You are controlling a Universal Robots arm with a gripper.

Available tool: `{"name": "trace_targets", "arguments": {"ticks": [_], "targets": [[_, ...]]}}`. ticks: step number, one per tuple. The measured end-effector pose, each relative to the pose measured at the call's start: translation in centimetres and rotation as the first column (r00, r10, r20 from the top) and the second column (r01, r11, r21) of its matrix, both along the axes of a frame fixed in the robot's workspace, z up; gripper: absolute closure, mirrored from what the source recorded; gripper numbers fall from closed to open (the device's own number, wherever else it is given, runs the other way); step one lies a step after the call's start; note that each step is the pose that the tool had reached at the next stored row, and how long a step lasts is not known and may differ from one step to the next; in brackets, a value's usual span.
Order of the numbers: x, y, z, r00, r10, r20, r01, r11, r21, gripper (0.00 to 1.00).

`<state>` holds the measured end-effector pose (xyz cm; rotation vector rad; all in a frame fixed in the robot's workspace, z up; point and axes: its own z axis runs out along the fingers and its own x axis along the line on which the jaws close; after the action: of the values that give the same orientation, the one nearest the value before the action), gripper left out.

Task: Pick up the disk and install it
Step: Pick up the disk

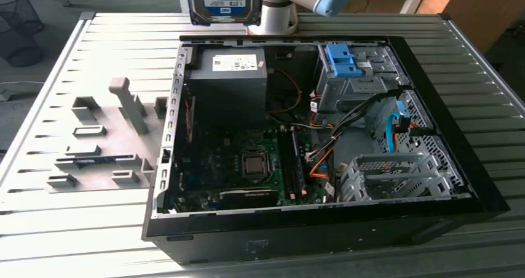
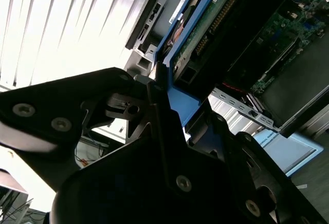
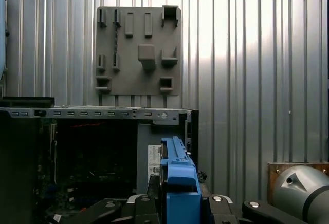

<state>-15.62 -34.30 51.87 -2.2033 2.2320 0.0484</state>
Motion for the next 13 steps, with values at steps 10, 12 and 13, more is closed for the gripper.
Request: {"name": "trace_targets", "arguments": {"ticks": [10, 12, 13], "targets": [[0.00, -0.43, 0.00, 1.0000, 0.000, 0.0000, 0.000, 1.0000, 0.0000, 0.64], [0.00, -0.44, 0.00, 1.0000, 0.000, -0.0001, 0.000, 1.0000, 0.0000, 0.64], [0.00, -0.44, 0.00, 1.0000, 0.000, 0.0000, 0.000, 1.0000, 0.0000, 0.64]]}}
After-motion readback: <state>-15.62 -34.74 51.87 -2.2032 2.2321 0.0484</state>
